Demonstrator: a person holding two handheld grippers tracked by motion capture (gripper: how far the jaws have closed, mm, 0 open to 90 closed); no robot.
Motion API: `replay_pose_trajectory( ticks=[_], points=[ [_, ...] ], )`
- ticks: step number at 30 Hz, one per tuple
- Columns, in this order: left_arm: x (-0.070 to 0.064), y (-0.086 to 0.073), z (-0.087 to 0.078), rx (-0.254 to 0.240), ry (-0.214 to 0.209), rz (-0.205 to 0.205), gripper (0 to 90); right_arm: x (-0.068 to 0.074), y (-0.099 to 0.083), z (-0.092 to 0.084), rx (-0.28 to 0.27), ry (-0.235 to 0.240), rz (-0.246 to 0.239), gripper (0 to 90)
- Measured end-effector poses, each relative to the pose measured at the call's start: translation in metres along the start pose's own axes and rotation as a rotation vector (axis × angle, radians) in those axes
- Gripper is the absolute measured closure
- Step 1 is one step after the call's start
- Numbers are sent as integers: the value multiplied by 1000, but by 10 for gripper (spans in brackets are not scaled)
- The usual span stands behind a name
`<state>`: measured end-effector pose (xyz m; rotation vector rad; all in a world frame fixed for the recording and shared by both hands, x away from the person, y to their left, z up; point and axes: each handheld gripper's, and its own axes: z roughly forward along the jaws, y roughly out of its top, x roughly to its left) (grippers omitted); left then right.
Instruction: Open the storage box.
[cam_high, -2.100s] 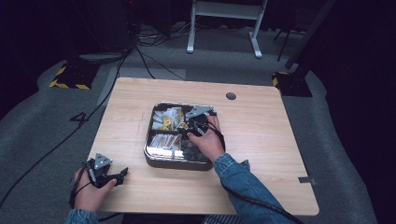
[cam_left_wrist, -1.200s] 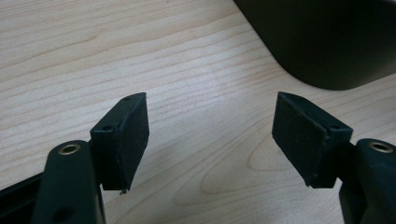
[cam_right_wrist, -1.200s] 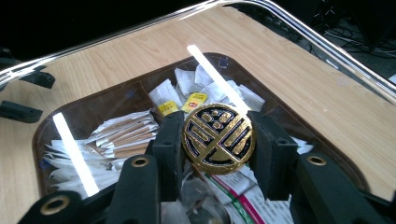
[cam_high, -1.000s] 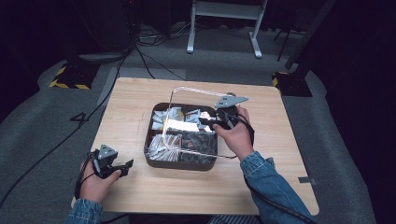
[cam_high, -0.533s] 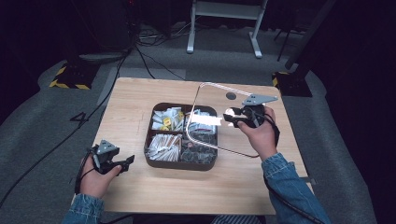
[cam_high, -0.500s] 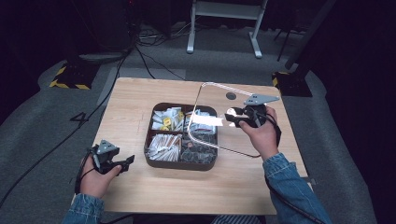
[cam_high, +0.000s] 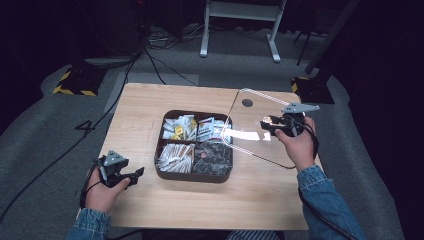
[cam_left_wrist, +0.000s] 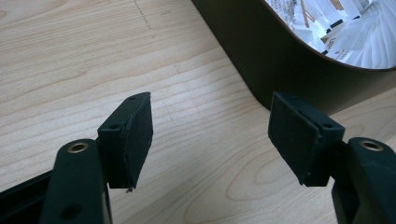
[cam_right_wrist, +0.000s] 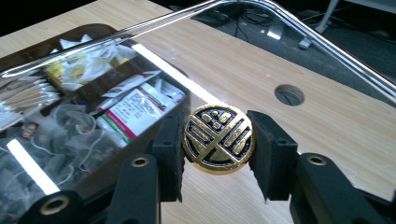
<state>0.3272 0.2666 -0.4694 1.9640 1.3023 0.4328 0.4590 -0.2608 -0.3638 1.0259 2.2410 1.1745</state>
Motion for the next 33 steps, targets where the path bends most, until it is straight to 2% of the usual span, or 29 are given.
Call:
replay_pose_trajectory(
  ticks=[4, 15, 20, 27, 30, 33],
  points=[
    [-1, 0, 0, -4, -10, -2, 316, -10, -7, -2, -1, -13, 33, 588],
    [-3, 1, -1, -7, -13, 3, 320, -31, -39, 4, 56, -60, 60, 588],
    [-4, 2, 0, -3, -16, 3, 322, -37, -53, 8, 69, -69, 80, 588],
    [-4, 1, 0, -21, -14, 13, 318, -41, -78, 18, 76, -69, 108, 588],
    [-4, 1, 0, -35, -17, 11, 317, -42, -82, 20, 80, -72, 111, 588],
    [-4, 2, 0, -31, -19, 12, 319, -44, -94, 24, 93, -80, 119, 588]
  ],
)
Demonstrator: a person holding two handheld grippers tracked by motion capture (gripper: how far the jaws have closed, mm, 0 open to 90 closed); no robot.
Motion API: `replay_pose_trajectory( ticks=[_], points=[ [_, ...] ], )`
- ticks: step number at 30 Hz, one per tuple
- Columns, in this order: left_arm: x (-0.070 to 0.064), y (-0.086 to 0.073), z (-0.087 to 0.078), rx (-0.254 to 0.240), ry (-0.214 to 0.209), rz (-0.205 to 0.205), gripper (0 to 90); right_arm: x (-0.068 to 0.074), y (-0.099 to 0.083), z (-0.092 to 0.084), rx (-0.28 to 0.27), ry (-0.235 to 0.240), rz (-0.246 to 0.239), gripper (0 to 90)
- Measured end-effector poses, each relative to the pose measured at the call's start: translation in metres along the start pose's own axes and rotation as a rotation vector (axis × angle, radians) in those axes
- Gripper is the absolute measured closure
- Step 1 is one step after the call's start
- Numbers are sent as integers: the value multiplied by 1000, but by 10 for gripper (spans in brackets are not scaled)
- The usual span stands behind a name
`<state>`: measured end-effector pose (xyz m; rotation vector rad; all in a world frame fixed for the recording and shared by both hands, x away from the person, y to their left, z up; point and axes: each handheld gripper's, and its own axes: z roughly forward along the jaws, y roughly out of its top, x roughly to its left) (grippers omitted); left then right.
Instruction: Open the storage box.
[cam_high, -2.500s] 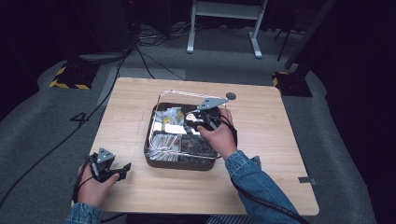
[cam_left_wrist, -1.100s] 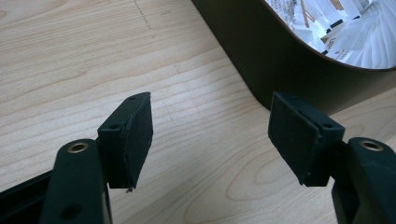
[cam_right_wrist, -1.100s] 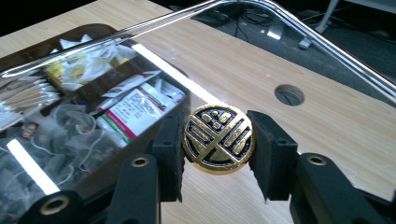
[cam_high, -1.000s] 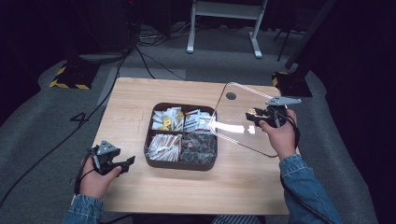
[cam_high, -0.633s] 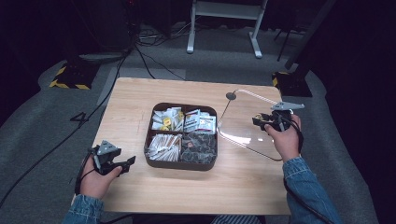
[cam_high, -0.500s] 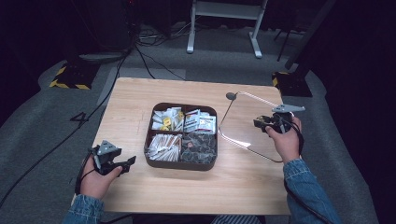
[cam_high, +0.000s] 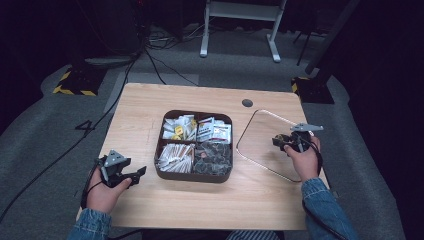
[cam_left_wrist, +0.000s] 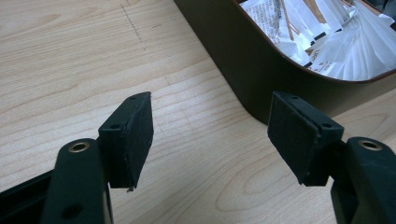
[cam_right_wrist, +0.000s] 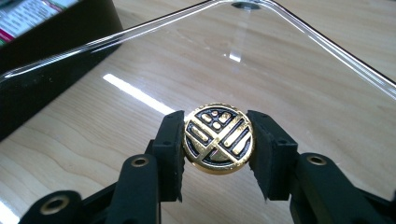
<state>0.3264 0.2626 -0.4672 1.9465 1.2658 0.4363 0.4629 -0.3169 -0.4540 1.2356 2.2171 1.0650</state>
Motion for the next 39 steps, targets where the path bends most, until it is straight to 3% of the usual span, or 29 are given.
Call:
replay_pose_trajectory(
  ticks=[19, 29, 31, 32, 34, 39],
  points=[
    [-3, 1, -1, 7, -3, -2, 327, -2, -37, 13, 50, 3, 13, 587],
    [-3, 1, 0, 6, -5, -1, 327, -1, -44, 12, 17, 2, 44, 583],
    [-3, 1, -1, 5, -6, -2, 328, -1, -45, 12, 4, 12, 65, 531],
    [-3, 1, -1, 5, -6, -3, 328, -2, -44, 8, -31, 25, 104, 468],
    [-4, 1, -1, 4, -8, -4, 328, -2, -41, 3, -74, 28, 127, 431],
    [-5, 2, -2, 3, -10, 2, 328, -3, -38, -6, -102, 27, 130, 400]
  ],
)
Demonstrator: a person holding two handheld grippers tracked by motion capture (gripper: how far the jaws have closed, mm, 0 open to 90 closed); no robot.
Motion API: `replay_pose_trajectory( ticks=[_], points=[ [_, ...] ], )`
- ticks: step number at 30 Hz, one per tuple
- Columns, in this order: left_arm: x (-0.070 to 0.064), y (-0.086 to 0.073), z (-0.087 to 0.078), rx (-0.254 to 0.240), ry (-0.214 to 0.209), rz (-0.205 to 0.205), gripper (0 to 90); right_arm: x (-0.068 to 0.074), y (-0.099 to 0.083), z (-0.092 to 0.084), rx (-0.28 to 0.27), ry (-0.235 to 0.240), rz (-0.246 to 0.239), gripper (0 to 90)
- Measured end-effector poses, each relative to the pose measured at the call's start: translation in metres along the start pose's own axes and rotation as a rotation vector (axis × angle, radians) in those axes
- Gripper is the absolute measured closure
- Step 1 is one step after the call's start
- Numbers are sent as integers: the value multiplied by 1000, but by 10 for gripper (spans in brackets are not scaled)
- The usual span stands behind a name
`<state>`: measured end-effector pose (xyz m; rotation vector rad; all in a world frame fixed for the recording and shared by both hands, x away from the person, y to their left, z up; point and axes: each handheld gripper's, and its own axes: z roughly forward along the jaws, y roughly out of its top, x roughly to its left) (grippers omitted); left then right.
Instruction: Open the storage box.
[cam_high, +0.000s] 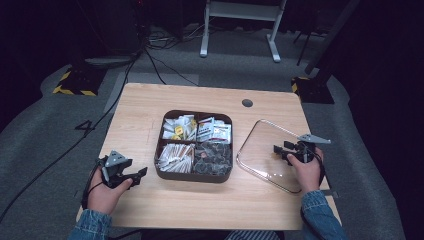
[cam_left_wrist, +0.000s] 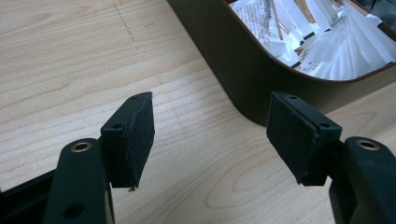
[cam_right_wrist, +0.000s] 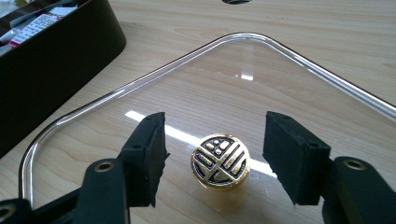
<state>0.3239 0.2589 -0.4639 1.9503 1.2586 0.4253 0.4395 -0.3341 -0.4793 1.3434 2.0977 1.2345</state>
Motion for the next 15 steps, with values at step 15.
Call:
replay_pose_trajectory(
  ticks=[15],
  points=[
    [-10, 21, -4, -48, -42, 13, 331, 0, 0, -24, -28, -2, 8, 386]
  ],
)
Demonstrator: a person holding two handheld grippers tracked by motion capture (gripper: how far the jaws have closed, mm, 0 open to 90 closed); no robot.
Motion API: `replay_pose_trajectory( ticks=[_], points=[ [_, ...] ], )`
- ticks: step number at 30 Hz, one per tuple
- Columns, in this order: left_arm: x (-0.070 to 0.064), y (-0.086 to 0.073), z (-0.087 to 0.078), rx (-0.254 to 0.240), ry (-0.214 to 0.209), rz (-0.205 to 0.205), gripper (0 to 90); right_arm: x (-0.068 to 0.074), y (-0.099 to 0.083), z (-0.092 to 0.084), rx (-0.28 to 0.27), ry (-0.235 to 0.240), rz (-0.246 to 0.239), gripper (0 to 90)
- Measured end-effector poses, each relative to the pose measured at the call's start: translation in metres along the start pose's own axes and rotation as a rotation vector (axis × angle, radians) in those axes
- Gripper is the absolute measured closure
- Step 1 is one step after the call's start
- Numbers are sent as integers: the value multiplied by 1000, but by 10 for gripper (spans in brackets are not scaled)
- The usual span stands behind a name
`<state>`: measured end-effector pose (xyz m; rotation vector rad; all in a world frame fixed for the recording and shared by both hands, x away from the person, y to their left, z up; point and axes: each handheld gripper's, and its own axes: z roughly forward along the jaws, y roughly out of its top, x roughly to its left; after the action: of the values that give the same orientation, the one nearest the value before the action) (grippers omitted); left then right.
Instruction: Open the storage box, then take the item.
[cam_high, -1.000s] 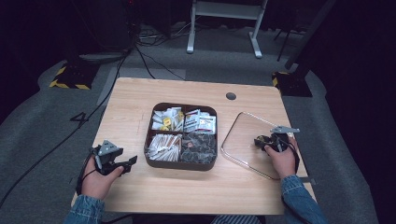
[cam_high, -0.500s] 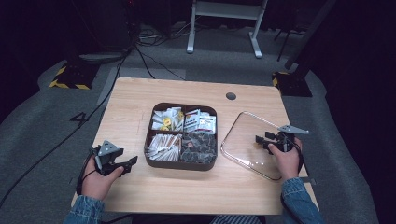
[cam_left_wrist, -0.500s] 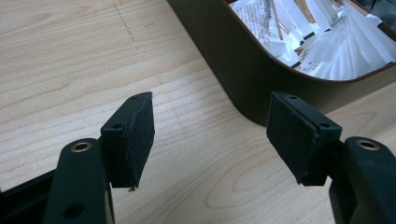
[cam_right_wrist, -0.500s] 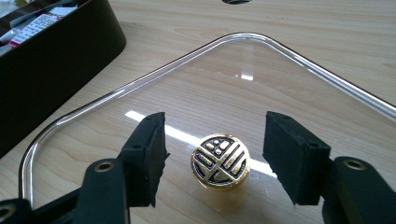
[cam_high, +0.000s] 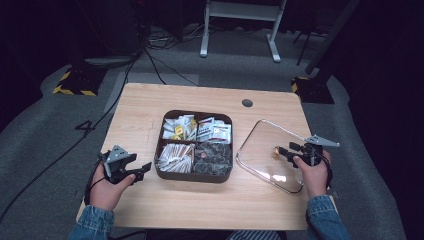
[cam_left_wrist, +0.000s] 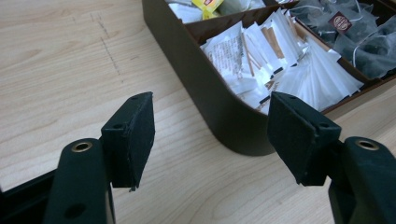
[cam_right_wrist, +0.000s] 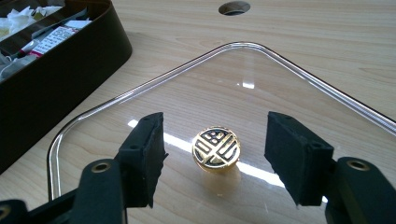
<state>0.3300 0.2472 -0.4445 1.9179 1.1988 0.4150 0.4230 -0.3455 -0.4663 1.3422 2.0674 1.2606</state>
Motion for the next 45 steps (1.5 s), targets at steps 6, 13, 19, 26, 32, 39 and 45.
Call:
replay_pose_trajectory(
  ticks=[6, 13, 19, 26, 32, 39, 45],
  points=[
    [-2, 12, -3, -25, -22, 6, 333, -3, -6, -12, -13, -2, 14, 426],
    [-8, 29, -8, -84, -13, 12, 334, -3, -8, -26, -39, -20, 14, 421],
    [-20, 39, -7, -144, 26, 29, 333, -3, -13, -33, -37, -37, 13, 422],
    [-27, 49, 13, -134, -7, 38, 408, 4, -19, -39, -28, -43, -12, 419],
    [-26, 52, 32, -105, -7, 46, 439, 5, -27, -47, -23, -52, -22, 416],
    [-25, 53, 53, -46, -32, 45, 458, 1, -35, -64, -40, -70, 4, 411],
    [-26, 53, 70, -8, -54, 47, 479, 3, -41, -70, -38, -83, -3, 409]
  ],
)
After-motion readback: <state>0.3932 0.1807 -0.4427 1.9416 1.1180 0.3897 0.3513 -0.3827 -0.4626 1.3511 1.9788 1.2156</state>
